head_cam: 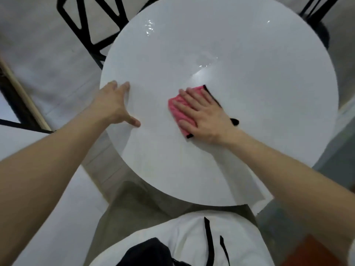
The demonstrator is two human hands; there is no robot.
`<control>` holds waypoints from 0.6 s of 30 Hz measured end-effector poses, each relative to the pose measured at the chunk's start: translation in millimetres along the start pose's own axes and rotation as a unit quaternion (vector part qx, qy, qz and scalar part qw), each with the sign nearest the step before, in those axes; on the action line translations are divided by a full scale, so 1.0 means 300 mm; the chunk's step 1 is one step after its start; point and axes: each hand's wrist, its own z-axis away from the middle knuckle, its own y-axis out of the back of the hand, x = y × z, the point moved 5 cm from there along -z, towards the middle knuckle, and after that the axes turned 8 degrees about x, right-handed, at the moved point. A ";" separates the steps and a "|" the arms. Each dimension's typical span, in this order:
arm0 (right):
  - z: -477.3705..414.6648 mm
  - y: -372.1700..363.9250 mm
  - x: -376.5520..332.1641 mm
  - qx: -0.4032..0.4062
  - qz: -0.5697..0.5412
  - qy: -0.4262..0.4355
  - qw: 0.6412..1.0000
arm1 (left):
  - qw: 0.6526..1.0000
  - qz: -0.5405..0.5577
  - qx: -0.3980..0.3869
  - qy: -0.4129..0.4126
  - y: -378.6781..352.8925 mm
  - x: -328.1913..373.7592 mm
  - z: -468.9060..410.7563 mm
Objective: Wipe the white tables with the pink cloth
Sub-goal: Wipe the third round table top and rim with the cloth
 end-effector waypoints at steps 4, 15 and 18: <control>0.102 0.114 0.462 0.029 0.072 -0.343 0.936 | 0.999 -0.010 0.028 -0.019 -0.007 -0.021 -0.001; -0.184 -0.036 -0.019 0.031 0.006 -0.007 0.999 | 0.999 -0.016 0.030 -0.018 -0.013 -0.025 -0.030; -0.060 0.100 0.502 0.026 0.054 -0.263 0.963 | 1.000 -0.015 0.017 0.018 -0.004 0.001 -0.025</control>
